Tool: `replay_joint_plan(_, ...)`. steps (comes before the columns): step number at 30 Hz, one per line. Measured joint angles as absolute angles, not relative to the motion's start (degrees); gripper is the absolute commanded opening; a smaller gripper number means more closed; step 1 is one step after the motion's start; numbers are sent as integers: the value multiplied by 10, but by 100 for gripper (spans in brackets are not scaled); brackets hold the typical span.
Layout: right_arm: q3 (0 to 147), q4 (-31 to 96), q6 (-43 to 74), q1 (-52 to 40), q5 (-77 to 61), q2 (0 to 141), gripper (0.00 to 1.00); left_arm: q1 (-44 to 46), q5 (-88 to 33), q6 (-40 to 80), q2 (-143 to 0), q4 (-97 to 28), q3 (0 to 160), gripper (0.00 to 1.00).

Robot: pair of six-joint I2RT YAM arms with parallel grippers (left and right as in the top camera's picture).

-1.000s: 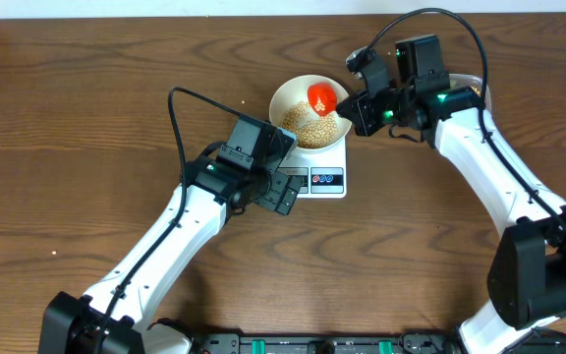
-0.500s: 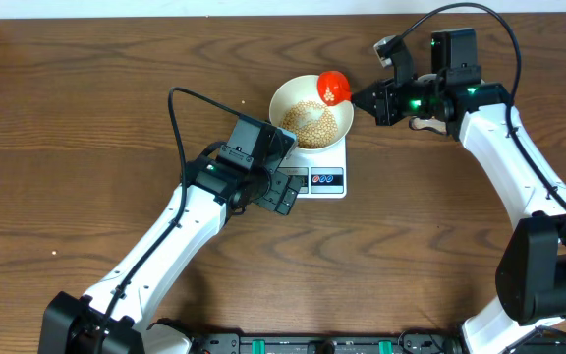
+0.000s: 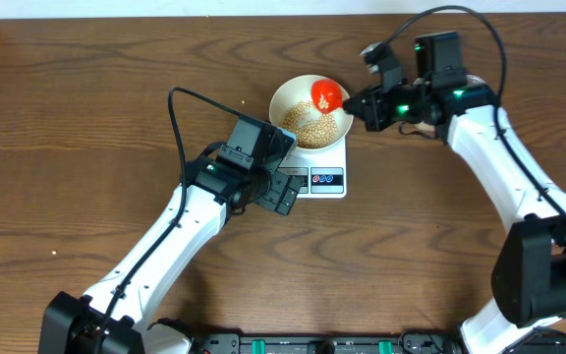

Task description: Scoop item into bowl and weigh 50g on scale

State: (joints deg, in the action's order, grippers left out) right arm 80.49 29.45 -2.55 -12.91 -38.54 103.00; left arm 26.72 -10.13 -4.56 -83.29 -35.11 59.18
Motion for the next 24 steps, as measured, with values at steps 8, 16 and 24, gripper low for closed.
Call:
replay_joint_plan(8,805,308,-48,-191,-280,1030,1,267,-101,-46,-833,-351,592,93)
replay_joint_plan(16,805,324,-85,-233,-178,1030,1,267,-102,-46,-833,-351,592,93)
replay_joint_plan(24,805,323,-102,-239,-138,1030,1,267,-102,-46,-833,-351,592,93)
